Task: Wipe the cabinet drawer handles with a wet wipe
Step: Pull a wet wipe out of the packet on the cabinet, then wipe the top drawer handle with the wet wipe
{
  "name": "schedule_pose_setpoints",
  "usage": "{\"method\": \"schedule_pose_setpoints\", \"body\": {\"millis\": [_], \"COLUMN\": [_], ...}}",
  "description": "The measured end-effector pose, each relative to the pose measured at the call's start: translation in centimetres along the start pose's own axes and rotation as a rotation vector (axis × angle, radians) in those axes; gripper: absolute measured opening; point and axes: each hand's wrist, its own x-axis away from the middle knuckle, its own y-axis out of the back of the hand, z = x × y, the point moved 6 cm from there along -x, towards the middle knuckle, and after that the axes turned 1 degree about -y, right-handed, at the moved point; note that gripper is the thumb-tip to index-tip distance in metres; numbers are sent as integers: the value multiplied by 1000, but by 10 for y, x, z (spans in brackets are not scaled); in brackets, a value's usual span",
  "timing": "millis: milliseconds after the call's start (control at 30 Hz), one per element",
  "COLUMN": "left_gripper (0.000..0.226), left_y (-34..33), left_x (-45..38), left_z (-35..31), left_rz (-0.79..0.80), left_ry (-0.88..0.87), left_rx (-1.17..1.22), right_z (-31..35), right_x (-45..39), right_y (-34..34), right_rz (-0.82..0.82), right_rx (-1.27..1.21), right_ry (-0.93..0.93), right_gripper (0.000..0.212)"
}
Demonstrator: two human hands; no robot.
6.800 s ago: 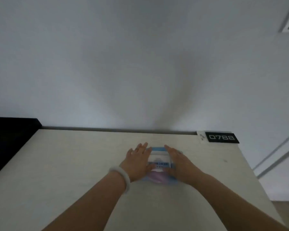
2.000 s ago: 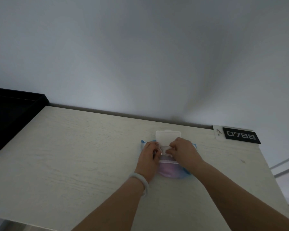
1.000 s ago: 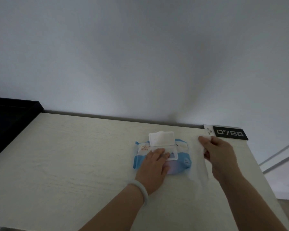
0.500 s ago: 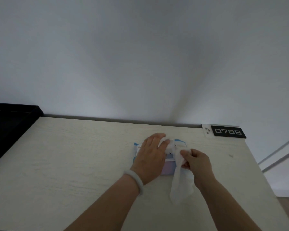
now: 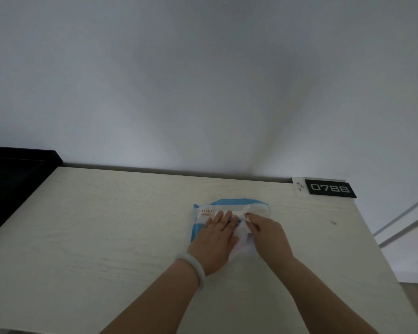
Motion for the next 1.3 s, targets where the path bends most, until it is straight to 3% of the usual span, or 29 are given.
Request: {"method": "schedule_pose_setpoints", "body": {"millis": [67, 167, 267, 367, 433, 500, 567, 667, 733, 833, 900, 1000, 1167, 1300], "left_gripper": [52, 52, 53, 54, 53, 50, 45, 38, 41, 47, 54, 29, 25, 26], "left_y": [-6, -14, -16, -14, -6, 8, 21, 26, 28, 22, 14, 6, -5, -8], "left_x": [0, -1, -1, -1, 1, 7, 15, 24, 26, 22, 23, 32, 60, 89], "left_z": [4, 11, 13, 11, 6, -3, -9, -11, -8, -10, -17, -33, -44, -65], "left_rz": [40, 76, 91, 134, 176, 157, 69, -46, -105, -84, 6, 56, -47, -108], "left_ry": [-11, -16, -15, 7, 36, 73, 157, 289, 335, 304, 271, 190, 203, 250], "left_rx": [-8, -23, -20, -4, 53, 220, 543, 1019, 1172, 1339, 1352, 1348, 1120, 1159], "right_z": [-2, -6, -9, -4, -6, -8, -3, 3, 8, 10, 6, -7, -37, -45], "right_x": [8, 18, 18, 13, 11, 14, 21, 37, 49, 66, 78, 100, 141, 173], "right_y": [-11, -23, -30, -22, -15, -6, 6, 12, 10, 7, 8, 11, 17, 18], "right_rz": [28, -68, -54, 10, 61, 30, -43, -28, 12, 11, -1, -33, -57, 47], "right_rx": [104, 245, 277, 158, -36, -205, -392, -730, -965, -1087, -1140, -1162, -1103, -1137], "right_ry": [70, 219, 245, 147, -35, -182, -264, -397, -486, -559, -584, -638, -710, -701], "right_gripper": [30, 36, 43, 37, 31, 26, 19, 15, 14, 14, 14, 16, 16, 24]}}
